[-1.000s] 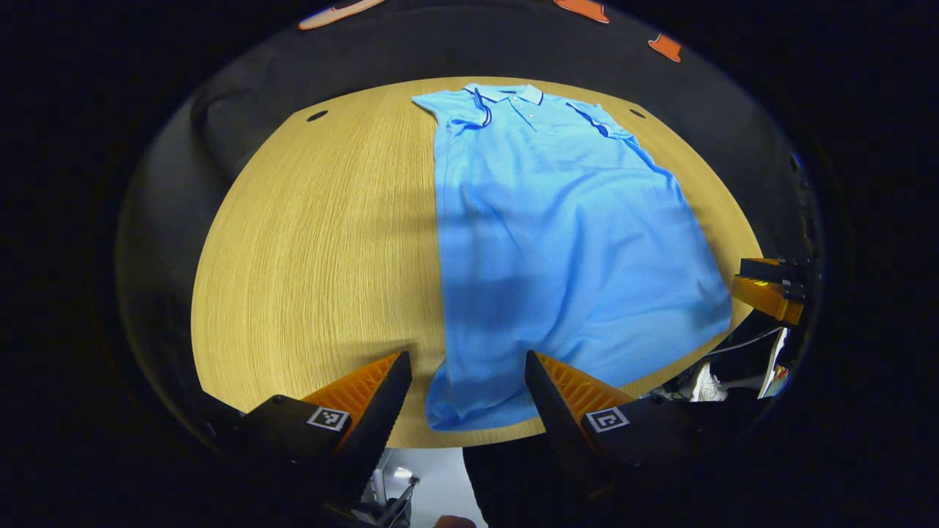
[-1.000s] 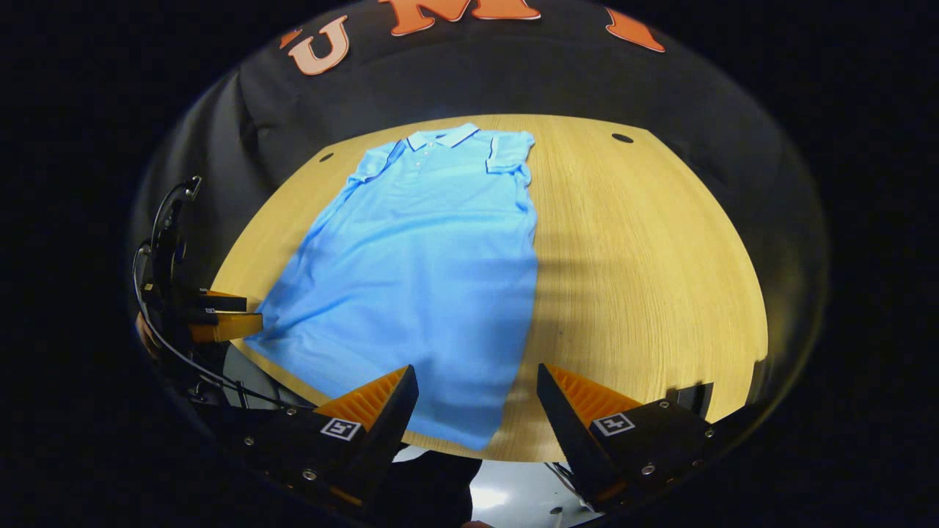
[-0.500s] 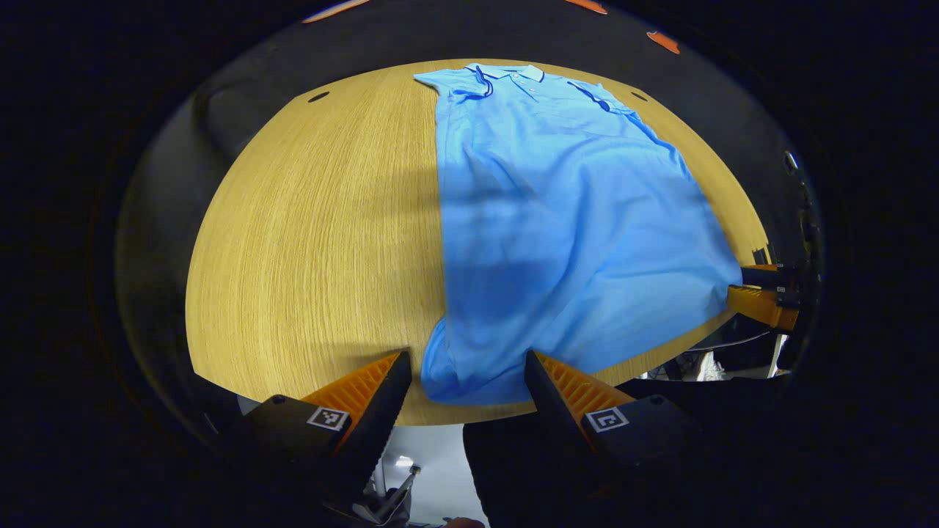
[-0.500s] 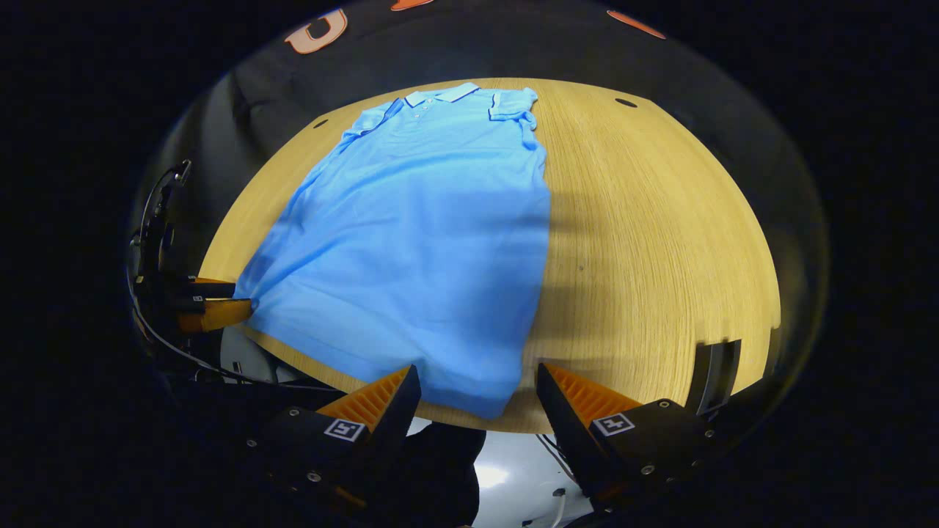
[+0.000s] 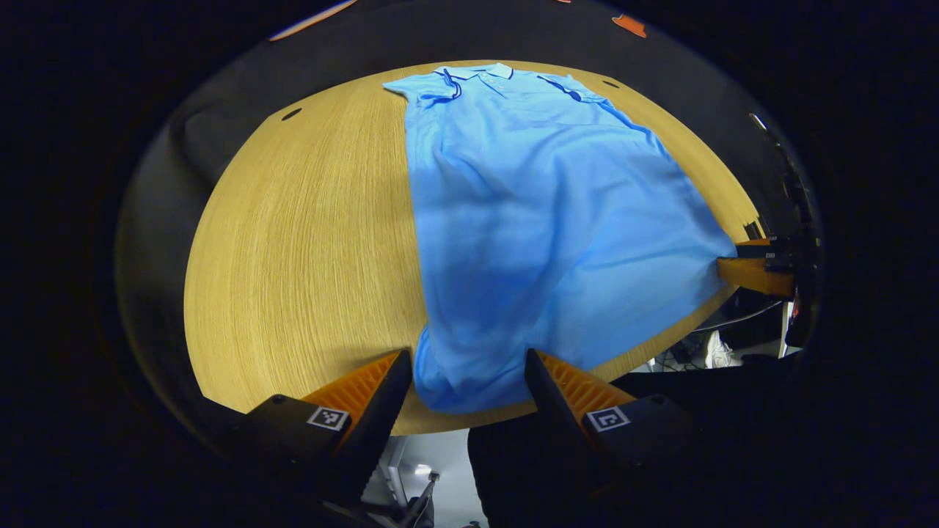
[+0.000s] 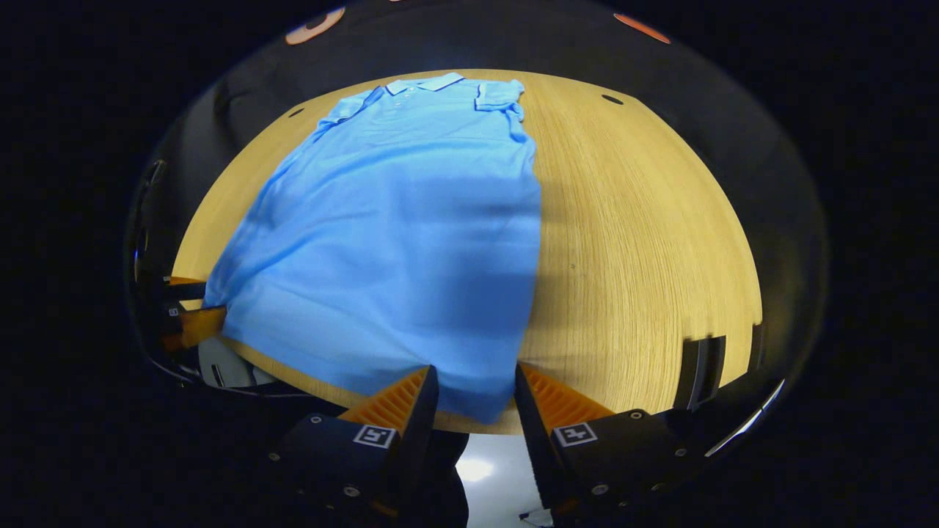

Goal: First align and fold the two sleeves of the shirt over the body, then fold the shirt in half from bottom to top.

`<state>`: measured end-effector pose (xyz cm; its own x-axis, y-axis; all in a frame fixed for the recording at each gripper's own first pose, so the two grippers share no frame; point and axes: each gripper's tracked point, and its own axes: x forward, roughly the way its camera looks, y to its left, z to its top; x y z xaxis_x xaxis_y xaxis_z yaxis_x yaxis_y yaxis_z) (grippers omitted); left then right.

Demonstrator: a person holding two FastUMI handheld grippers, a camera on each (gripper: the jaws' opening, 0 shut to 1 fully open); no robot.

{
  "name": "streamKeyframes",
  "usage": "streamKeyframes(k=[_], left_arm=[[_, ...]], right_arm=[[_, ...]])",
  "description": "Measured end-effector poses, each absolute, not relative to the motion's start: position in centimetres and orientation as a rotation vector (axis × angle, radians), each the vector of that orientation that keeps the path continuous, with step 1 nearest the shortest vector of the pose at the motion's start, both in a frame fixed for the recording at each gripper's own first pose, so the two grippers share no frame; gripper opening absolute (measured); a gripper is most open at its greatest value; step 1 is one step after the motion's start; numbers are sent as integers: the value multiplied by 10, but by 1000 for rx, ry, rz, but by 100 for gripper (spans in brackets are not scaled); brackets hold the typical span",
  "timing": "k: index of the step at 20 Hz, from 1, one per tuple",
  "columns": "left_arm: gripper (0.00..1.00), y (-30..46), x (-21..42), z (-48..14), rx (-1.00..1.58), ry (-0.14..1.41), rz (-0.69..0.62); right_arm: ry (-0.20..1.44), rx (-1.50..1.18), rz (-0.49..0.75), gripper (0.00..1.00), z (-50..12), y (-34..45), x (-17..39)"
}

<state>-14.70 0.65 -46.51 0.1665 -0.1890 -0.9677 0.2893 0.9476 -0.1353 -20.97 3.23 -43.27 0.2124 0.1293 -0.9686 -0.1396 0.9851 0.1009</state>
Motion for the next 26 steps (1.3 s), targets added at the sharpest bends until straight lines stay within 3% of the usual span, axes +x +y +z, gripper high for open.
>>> streamKeyframes(k=[1, 4, 5, 7, 8, 10, 12, 13, 26], left_arm=[[100, 7, -148, -465, 86, 1369, -332], [99, 7, -147, -465, 76, 1404, -316], [88, 6, -144, -464, 68, 1409, -305], [65, 5, -140, -466, 51, 1434, -277], [67, 4, -136, -466, 31, 1425, -260], [17, 2, -135, -467, 0, 1446, -222], [17, 2, -136, -468, -13, 1464, -228], [9, 1, -134, -466, -26, 1463, -236], [9, -8, -72, -413, -75, 1292, -229]], right_arm=[[1351, -9, 187, 65, -434, 34, -208], [1354, 31, 146, 40, -435, 33, -199], [1360, 56, 130, 26, -436, 34, -198], [1364, 86, 147, 15, -435, 39, -194], [1361, 109, 160, 13, -434, 43, -192], [1361, 166, 169, 5, -435, 50, -191], [1371, 209, 191, 2, -432, 58, -192], [1370, 219, 200, 2, -432, 61, -192], [1206, 313, 313, 2, -381, 56, -143]])
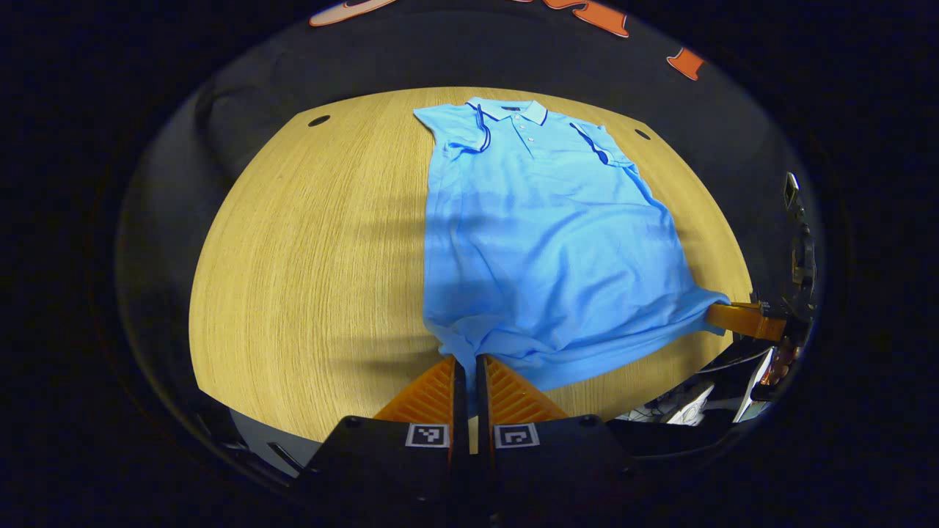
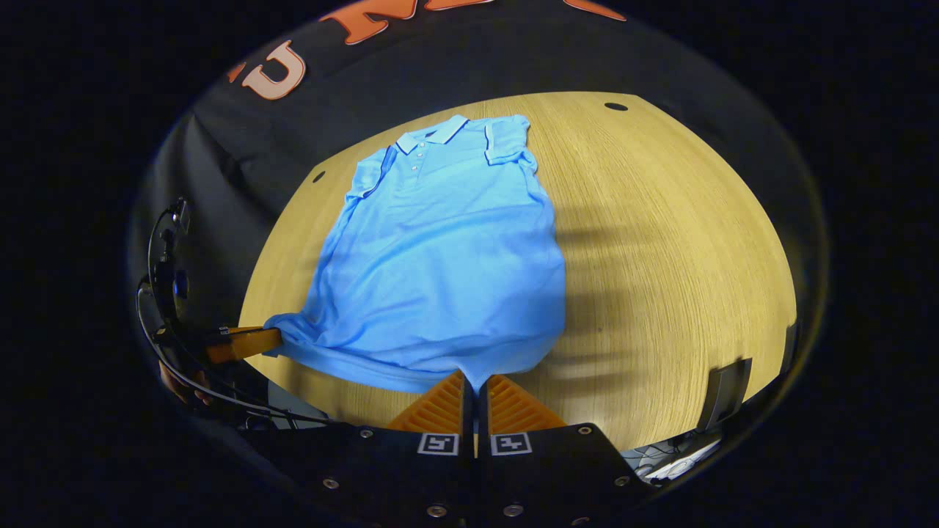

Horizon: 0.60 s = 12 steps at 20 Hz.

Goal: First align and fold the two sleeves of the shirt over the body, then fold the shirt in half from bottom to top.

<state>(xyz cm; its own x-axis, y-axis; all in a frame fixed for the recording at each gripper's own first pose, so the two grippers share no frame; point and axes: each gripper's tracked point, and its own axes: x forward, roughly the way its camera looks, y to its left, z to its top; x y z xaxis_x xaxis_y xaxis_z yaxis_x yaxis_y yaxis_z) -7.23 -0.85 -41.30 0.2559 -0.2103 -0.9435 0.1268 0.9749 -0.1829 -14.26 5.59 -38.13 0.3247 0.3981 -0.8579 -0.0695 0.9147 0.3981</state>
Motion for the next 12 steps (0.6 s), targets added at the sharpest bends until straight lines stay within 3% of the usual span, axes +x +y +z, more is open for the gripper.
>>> streamKeyframes(k=[12], left_arm=[[9, -25, -9, -383, -40, 1165, -184]], right_arm=[[1088, 248, 444, 1, -340, 60, -77]])
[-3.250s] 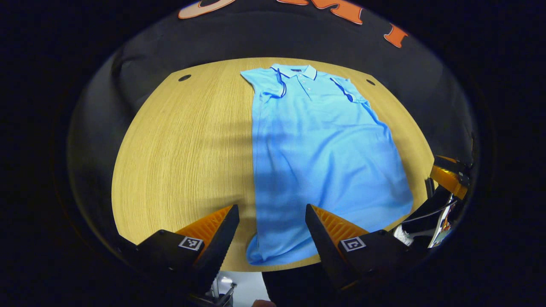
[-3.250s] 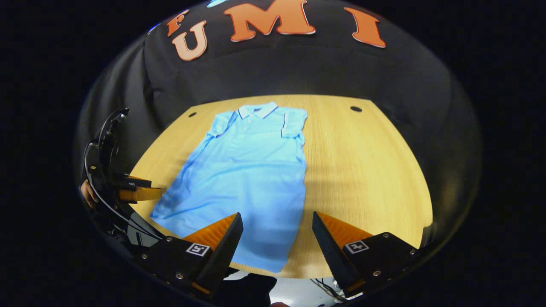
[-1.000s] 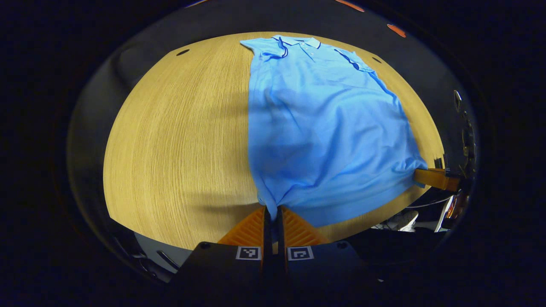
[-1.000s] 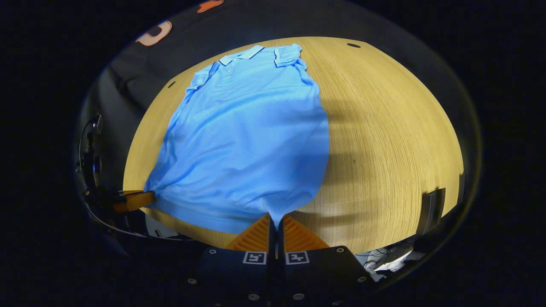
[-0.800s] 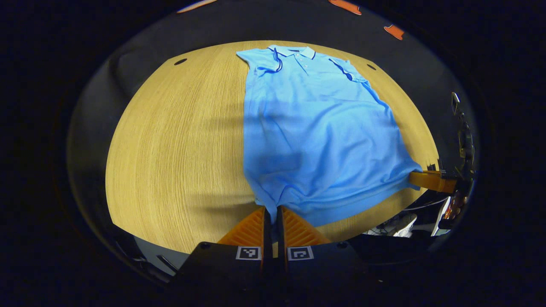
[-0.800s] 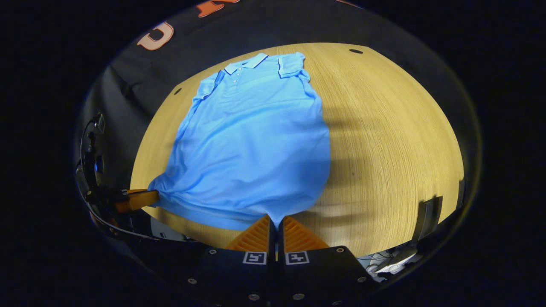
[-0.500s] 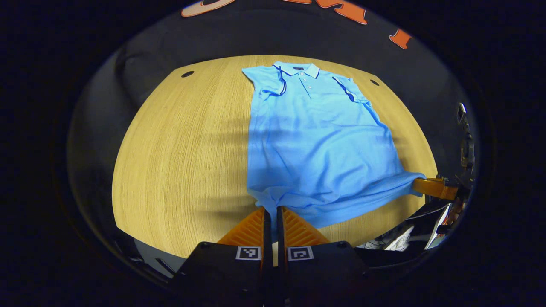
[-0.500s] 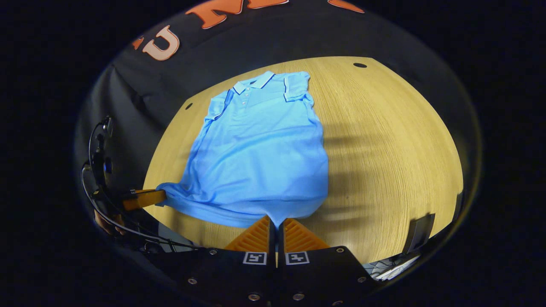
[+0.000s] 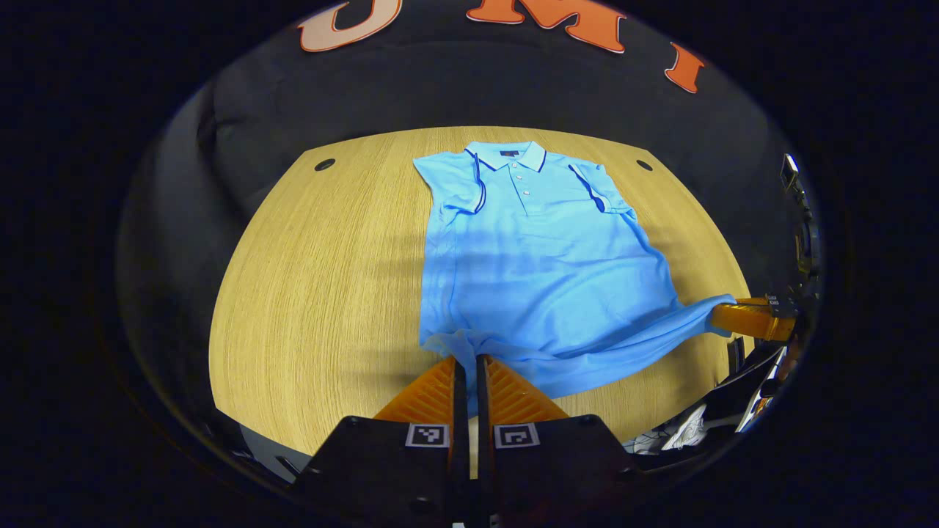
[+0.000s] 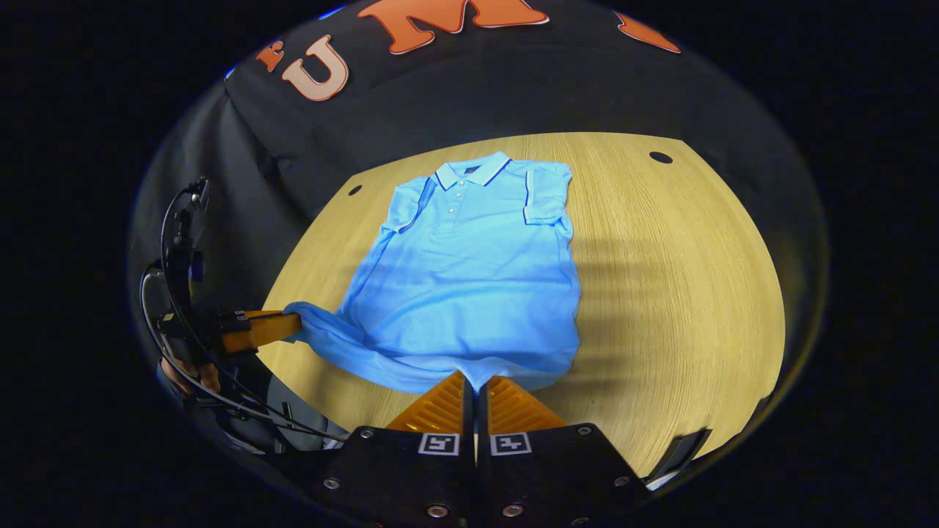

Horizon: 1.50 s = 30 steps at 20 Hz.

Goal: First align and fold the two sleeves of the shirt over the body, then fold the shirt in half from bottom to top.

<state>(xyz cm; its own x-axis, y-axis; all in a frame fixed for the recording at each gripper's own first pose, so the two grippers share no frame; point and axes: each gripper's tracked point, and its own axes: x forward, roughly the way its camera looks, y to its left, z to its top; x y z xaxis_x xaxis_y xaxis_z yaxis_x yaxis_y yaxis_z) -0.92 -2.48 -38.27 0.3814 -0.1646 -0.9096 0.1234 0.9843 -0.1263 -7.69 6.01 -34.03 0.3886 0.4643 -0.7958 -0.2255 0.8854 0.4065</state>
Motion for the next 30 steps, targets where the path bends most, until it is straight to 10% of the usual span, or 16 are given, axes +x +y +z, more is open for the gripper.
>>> streamKeyframes(k=[20, 30], left_arm=[[9, -29, 200, -418, -97, 1135, -318], [9, -18, 297, -446, -69, 1093, -244]], right_arm=[[1033, 279, 182, 1, -348, 52, 110], [1031, 237, 237, 1, -368, 58, 194]])
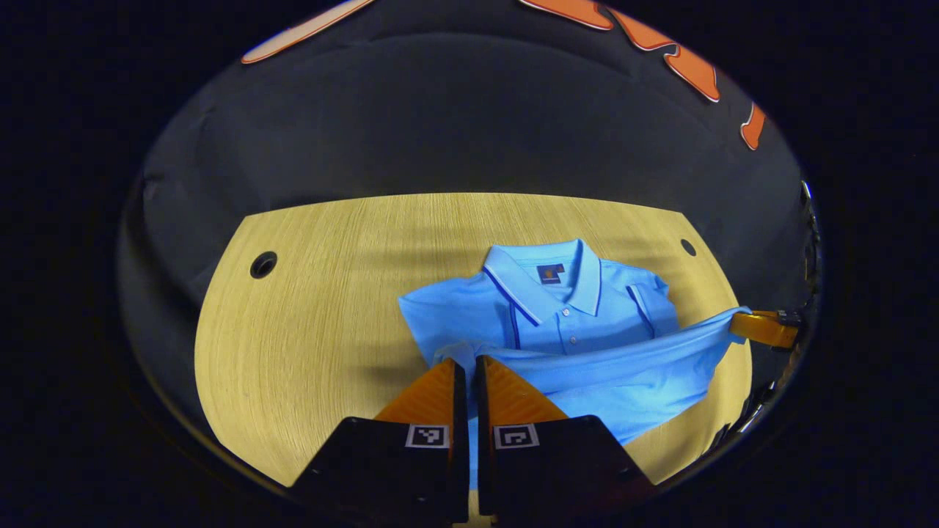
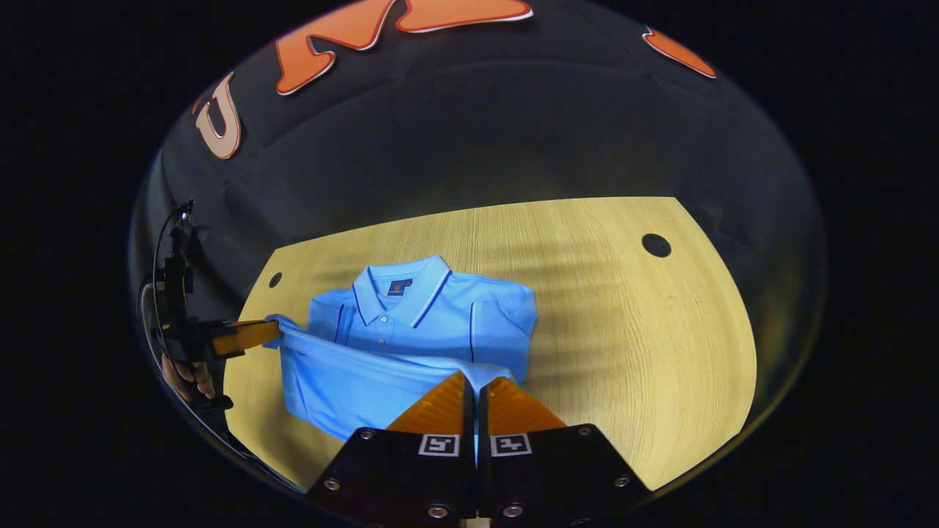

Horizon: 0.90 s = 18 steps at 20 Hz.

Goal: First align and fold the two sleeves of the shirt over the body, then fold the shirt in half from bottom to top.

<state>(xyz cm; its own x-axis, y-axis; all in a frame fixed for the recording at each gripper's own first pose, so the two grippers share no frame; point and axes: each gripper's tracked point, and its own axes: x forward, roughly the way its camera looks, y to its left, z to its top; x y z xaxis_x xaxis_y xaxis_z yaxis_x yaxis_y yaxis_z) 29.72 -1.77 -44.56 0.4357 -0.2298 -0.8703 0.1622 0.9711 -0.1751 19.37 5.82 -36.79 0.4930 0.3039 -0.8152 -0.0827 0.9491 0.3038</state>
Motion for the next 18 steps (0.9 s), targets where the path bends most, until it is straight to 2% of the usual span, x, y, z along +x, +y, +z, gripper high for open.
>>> streamKeyframes(k=[7, 9, 12, 18], left_arm=[[11, -31, 356, -467, -58, 1091, -194], [7, -29, 363, -478, -32, 1102, -193], [11, -29, 367, -492, 8, 1118, -184], [10, -22, 399, -483, 34, 1003, -136]], right_arm=[[1063, 300, 268, 1, -404, 66, 249], [1091, 337, 265, 1, -419, 69, 257], [1140, 387, 233, 2, -438, 64, 266], [1055, 490, 208, 2, -423, 56, 299]])
